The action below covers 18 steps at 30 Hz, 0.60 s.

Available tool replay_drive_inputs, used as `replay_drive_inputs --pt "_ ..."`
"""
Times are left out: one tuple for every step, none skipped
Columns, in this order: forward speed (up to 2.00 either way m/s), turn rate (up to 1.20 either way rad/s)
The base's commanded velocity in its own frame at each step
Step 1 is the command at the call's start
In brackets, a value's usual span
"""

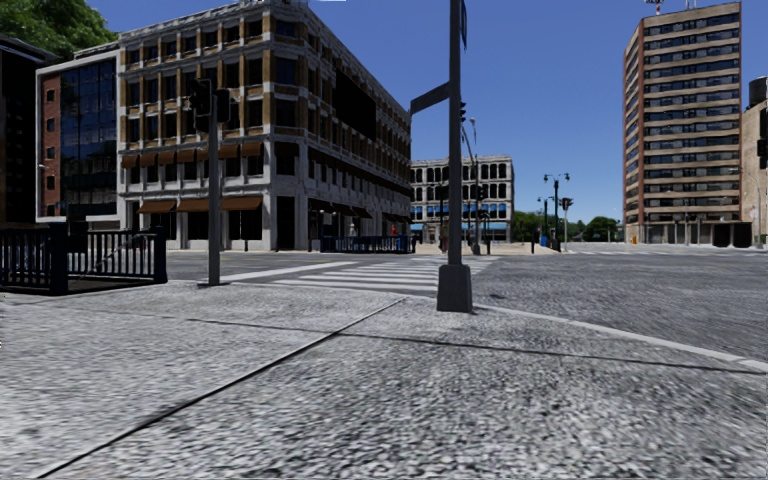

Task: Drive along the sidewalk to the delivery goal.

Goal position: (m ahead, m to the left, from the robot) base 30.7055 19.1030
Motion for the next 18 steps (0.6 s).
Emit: replay_drive_inputs --pt "2.0 0.48" --pt "2.0 0.48" --pt "2.0 0.48" --pt "2.0 0.48" --pt "2.0 0.46" --pt "2.0 0.41" --pt "2.0 0.37" --pt "2.0 0.37" --pt "2.0 0.36" --pt "2.0 0.28" --pt "2.0 0.05" --pt "2.0 0.0" --pt "2.0 0.0" --pt "2.0 0.0" --pt "2.0 0.0" --pt "2.0 0.0" --pt "2.0 0.0" --pt "2.0 0.0"
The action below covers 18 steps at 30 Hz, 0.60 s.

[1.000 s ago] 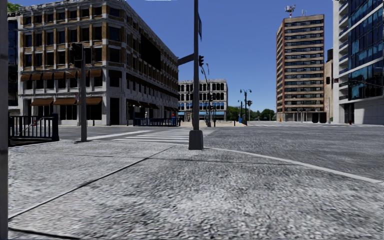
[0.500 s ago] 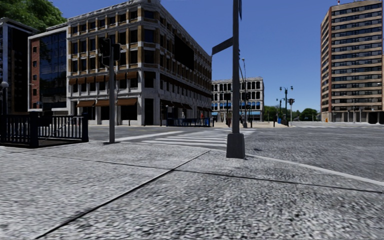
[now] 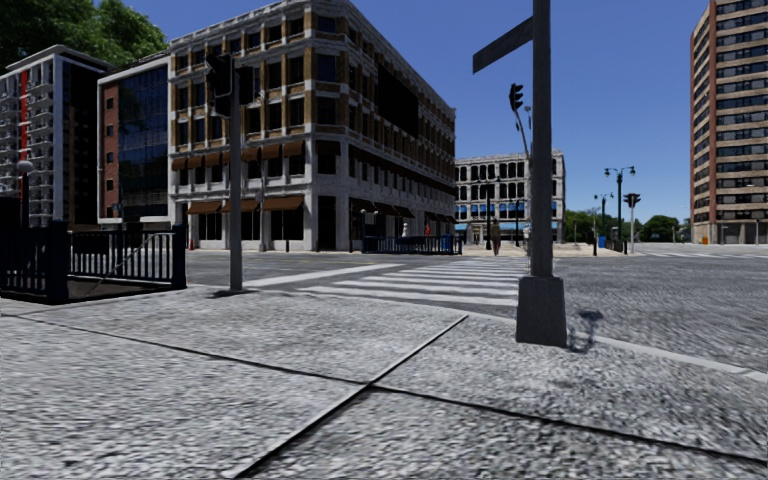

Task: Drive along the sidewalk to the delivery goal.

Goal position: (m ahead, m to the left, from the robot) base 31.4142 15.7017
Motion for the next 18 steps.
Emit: replay_drive_inputs --pt "2.0 0.0" --pt "2.0 0.0" --pt "2.0 0.0" --pt "2.0 0.0" --pt "2.0 0.0" --pt "2.0 0.0" --pt "2.0 0.0" --pt "2.0 0.0" --pt "2.0 0.0" --pt "2.0 0.0" --pt "2.0 0.0" --pt "2.0 0.0" --pt "2.0 0.0" --pt "2.0 0.0" --pt "2.0 0.0" --pt "2.0 0.0" --pt "2.0 0.0" --pt "2.0 0.0"
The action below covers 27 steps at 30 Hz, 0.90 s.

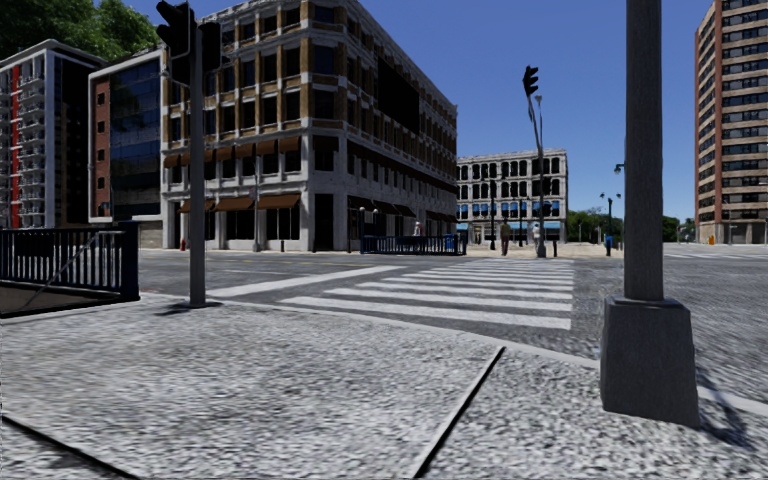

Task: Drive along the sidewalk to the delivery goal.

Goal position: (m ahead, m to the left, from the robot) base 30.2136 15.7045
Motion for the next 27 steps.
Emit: replay_drive_inputs --pt "2.0 0.0" --pt "2.0 0.0" --pt "2.0 0.0" --pt "2.0 0.0" --pt "2.0 0.0" --pt "2.0 0.0" --pt "2.0 0.0" --pt "2.0 0.0" --pt "2.0 0.0" --pt "2.0 0.0" --pt "2.0 0.0" --pt "2.0 0.0" --pt "2.0 0.0" --pt "2.0 0.0" --pt "2.0 0.0" --pt "2.0 0.0" --pt "2.0 0.0" --pt "2.0 0.0" --pt "2.0 0.0" --pt "2.0 0.0" --pt "2.0 0.0" --pt "2.0 0.0" --pt "2.0 0.0" --pt "2.0 0.0" --pt "2.0 0.0" --pt "2.0 0.0" --pt "2.0 0.0"
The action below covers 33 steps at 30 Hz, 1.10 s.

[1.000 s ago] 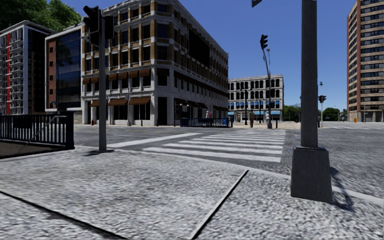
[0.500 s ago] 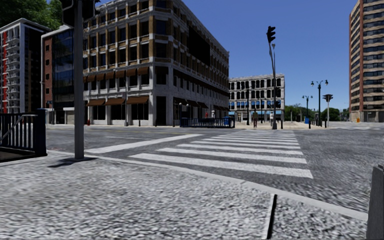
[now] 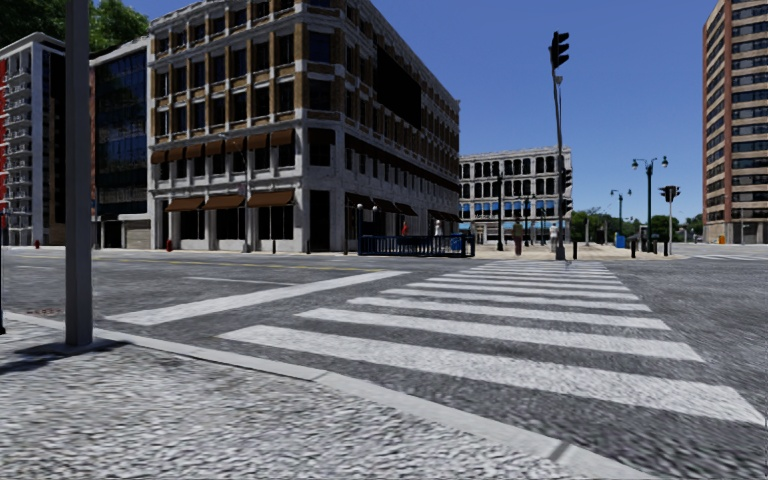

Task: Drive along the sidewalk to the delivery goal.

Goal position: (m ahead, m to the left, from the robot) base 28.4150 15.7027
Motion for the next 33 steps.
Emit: replay_drive_inputs --pt "2.0 0.0" --pt "2.0 -0.07" --pt "2.0 -0.07" --pt "1.99 -0.11" --pt "1.92 -0.17" --pt "1.81 -0.24" --pt "1.81 -0.24" --pt "1.67 -0.3" --pt "1.46 -0.32" --pt "1.46 -0.32" --pt "1.46 -0.32" --pt "1.45 -0.32" --pt "1.43 -0.32" --pt "1.43 -0.32" --pt "1.4 -0.32" --pt "1.38 -0.32" --pt "1.36 -0.32" --pt "1.36 -0.32" --pt "1.34 -0.32" --pt "1.34 -0.32" --pt "1.34 -0.32" --pt "1.33 -0.32" --pt "1.33 -0.32" --pt "1.33 -0.32" --pt "1.33 -0.32" --pt "1.33 -0.32" --pt "1.33 -0.32" --pt "1.33 -0.32" --pt "1.33 -0.32" --pt "1.33 -0.32" --pt "1.33 -0.32" --pt "1.33 -0.32" --pt "1.33 -0.32"
